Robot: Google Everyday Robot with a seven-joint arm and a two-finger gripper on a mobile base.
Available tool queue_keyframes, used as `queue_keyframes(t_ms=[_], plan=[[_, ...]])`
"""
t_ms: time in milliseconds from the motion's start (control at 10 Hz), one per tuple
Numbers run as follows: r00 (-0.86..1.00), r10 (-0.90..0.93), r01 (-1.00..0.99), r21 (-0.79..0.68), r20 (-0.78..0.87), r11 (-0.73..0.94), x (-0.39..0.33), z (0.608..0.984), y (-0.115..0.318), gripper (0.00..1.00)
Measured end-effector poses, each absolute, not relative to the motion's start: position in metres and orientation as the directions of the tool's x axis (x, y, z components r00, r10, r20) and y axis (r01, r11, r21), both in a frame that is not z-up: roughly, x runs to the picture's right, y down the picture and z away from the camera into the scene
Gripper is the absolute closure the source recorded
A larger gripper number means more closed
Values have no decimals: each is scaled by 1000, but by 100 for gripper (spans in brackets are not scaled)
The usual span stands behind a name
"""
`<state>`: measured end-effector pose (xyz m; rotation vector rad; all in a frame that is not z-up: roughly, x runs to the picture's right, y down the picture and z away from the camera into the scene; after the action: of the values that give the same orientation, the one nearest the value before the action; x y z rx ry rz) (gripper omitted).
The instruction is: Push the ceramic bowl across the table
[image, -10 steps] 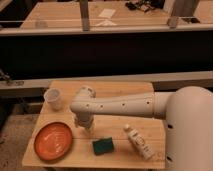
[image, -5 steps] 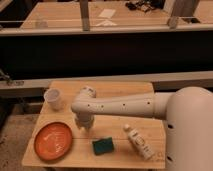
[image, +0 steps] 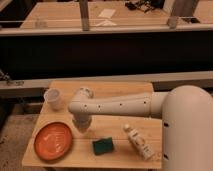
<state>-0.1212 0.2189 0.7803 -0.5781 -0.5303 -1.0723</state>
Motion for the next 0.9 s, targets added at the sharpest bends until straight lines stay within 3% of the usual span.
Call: queue_keyframes(t_ms=[900], plan=[[301,-660,944,-120,688,306,-140,776,230,85]])
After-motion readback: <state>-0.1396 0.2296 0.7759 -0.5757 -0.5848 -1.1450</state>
